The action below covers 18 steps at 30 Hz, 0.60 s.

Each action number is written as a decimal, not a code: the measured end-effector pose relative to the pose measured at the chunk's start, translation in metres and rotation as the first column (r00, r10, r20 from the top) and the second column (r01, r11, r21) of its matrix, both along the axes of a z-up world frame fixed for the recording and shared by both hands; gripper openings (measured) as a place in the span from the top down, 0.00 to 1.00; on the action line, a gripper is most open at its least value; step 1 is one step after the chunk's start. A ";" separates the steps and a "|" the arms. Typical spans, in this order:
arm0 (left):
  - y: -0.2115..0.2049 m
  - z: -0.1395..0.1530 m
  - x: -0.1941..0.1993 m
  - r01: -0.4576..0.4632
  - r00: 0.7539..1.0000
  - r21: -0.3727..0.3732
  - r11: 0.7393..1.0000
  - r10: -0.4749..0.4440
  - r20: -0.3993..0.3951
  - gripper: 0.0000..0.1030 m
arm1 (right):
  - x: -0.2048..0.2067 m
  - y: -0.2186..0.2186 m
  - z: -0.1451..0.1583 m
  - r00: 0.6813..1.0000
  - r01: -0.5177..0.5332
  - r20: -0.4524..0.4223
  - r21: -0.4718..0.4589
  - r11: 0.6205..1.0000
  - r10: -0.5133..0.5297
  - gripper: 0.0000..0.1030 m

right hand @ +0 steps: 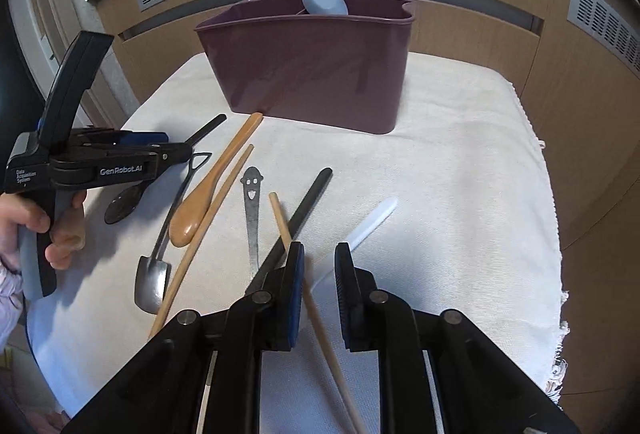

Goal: Organize utensils
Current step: 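Move the right tool back over the utensils toward the chopsticks, then grasp a wooden chopstick with the right tool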

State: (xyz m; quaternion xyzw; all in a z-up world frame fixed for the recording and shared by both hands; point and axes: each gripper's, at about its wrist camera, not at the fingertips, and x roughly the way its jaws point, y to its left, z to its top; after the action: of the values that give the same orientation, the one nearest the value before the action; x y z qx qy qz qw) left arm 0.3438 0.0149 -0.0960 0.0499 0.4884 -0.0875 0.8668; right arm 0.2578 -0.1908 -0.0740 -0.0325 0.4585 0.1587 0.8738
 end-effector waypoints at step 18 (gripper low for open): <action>-0.008 0.000 -0.072 0.036 0.994 -0.097 0.995 -0.045 -0.097 0.80 | 0.055 0.042 -0.018 0.994 0.047 -0.099 -0.013 0.999 -0.048 0.84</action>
State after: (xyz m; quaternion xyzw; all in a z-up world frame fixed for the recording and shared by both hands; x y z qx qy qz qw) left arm 0.2720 0.0072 -0.0958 0.0141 0.5247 -0.1304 0.8411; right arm 0.3131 -0.1485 -0.0915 -0.0185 0.5029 0.1369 0.8533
